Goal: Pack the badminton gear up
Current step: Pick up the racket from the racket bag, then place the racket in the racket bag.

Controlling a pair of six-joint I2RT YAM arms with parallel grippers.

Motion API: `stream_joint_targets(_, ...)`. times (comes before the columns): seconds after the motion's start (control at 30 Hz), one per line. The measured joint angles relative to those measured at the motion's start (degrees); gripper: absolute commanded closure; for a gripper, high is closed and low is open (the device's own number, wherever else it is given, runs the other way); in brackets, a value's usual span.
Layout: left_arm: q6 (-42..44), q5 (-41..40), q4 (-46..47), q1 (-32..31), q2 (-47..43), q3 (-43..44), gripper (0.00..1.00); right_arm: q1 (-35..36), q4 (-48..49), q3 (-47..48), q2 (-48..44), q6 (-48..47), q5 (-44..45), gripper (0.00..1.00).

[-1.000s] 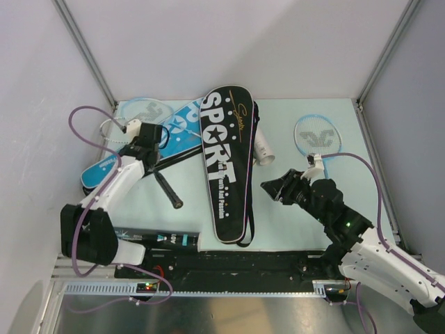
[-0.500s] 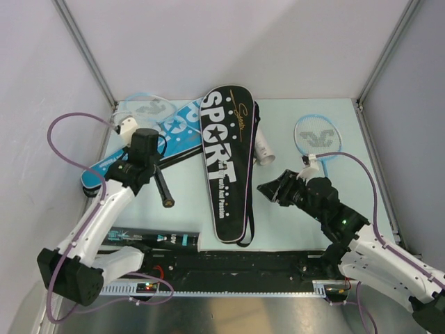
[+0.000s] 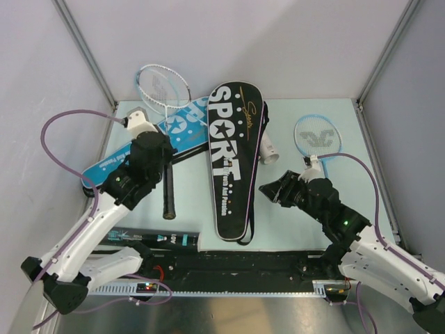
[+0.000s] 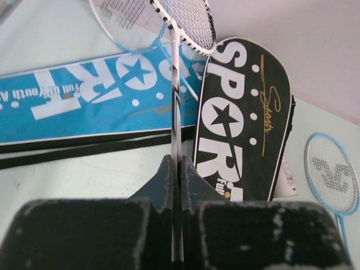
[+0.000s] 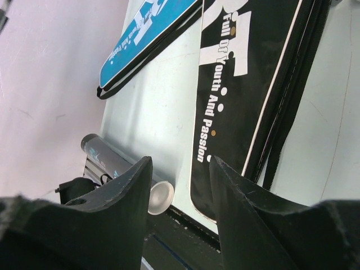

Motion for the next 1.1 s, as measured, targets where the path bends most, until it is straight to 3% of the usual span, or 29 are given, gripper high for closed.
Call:
stream_joint_targets(0.3, 3.98, -7.06, 4.20, -3.32, -5.38, -0.57, 1.00, 0.00, -0.44, 0.00, 0.11, 0.63, 0.33, 0.48)
stream_joint_targets(0.47, 3.78, -1.75, 12.59, -3.32, -6.36, -4.85, 1.00, -0.28, 3.30, -0.37, 1.11, 1.05, -1.27, 0.38)
stream_joint_targets(0.63, 2.93, 5.62, 23.76, -3.87, -3.98, -12.66, 1.00, -3.82, 16.59, -3.39, 4.70, 3.80, -9.31, 0.33)
stream_joint_targets(0.87, 3.52, 12.92, 38.97, -4.35, 1.25, -18.97, 1.00, -6.45, 36.70, -5.05, 12.35, 16.24, -21.49, 0.30)
stream_joint_targets(1.1, 0.59, 14.99, 52.52, -5.62, 12.11, -21.66, 1.00, -8.17, 36.94, -5.07, 12.55, 17.05, -22.62, 0.30)
